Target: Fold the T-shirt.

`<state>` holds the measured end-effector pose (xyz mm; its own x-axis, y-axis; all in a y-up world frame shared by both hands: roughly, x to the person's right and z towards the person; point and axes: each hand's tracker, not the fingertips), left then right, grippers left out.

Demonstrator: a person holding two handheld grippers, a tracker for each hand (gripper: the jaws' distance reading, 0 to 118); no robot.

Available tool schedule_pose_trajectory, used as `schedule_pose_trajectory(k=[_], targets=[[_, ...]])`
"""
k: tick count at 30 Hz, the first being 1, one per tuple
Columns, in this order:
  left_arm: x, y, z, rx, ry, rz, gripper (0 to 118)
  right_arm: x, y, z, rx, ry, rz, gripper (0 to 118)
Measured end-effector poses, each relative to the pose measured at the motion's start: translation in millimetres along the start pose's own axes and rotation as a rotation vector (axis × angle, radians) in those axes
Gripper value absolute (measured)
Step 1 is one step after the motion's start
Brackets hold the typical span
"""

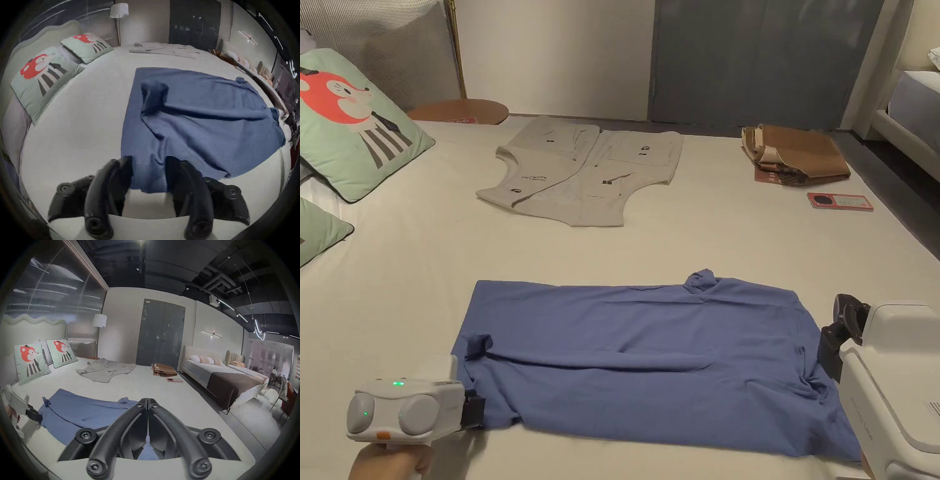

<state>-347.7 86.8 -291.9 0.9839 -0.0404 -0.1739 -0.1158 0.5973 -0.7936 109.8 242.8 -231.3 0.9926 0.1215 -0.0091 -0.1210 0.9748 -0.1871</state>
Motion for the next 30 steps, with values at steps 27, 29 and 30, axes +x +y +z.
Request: schedule_pose_trajectory(k=[27,29,30], targets=[[-14,15,68,0.110,-0.082,0.027,3,55,-134,-70,-0.613,0.014,-0.188,8],[-19,11,70,0.110,-0.090,0.039,3,57,-124,-60,-0.574,0.016,-0.182,8],[-20,8,73,0.109,-0.091,0.043,3,58,-118,-54,-0.563,0.019,-0.179,8]])
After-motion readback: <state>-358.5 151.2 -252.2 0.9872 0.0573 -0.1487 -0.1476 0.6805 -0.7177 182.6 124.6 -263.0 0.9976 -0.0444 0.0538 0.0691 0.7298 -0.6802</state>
